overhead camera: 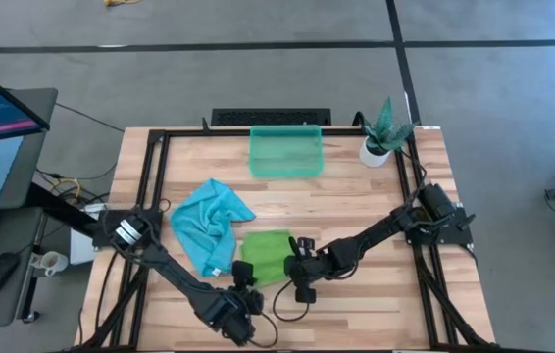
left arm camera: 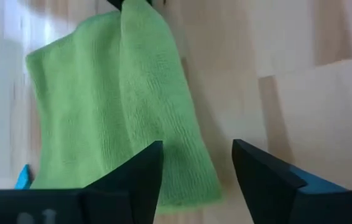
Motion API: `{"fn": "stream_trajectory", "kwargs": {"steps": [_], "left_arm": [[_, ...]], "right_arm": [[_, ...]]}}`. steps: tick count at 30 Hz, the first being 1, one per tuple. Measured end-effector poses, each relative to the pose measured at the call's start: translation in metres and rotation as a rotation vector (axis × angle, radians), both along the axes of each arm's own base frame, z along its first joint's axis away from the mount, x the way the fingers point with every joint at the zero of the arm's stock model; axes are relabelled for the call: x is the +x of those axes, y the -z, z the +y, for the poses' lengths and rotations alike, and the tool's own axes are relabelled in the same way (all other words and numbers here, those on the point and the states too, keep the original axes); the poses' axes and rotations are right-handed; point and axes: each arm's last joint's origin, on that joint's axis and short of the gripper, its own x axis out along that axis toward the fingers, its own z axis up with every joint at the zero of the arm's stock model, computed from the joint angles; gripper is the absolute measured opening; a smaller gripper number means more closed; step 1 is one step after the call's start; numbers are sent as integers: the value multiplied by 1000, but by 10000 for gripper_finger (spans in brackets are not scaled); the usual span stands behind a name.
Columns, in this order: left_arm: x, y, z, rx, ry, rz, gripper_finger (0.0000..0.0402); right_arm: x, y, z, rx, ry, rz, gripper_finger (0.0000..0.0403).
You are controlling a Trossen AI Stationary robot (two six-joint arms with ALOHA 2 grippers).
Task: Roll microfiber towels into tight, uniform cylinder then place into a basket
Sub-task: Roll the green microfiber cloth
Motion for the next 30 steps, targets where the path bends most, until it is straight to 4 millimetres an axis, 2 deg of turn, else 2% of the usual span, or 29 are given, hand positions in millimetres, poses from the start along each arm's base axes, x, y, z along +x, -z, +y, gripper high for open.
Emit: {"fn": "stream_trajectory", "kwargs": {"steps": [8,15,19,25,30], "left_arm": [[5,3,20,-17,-152,30,187],[-1,21,36,-98,-202,78,178],[-2,23,35,-122,-179,81,135],[-4,15,31,-193,-152,115,21],[-5,-8,29,-435,-201,146,18]], "right_arm": [[0,0,1,0,-2,0,65],[-4,0,10,-11,-23,-5,65],[-5,0,12,2,-28,-6,65],[-3,-5,17,116,-59,28,65],[3,-14,28,277,-147,65,63]]}}
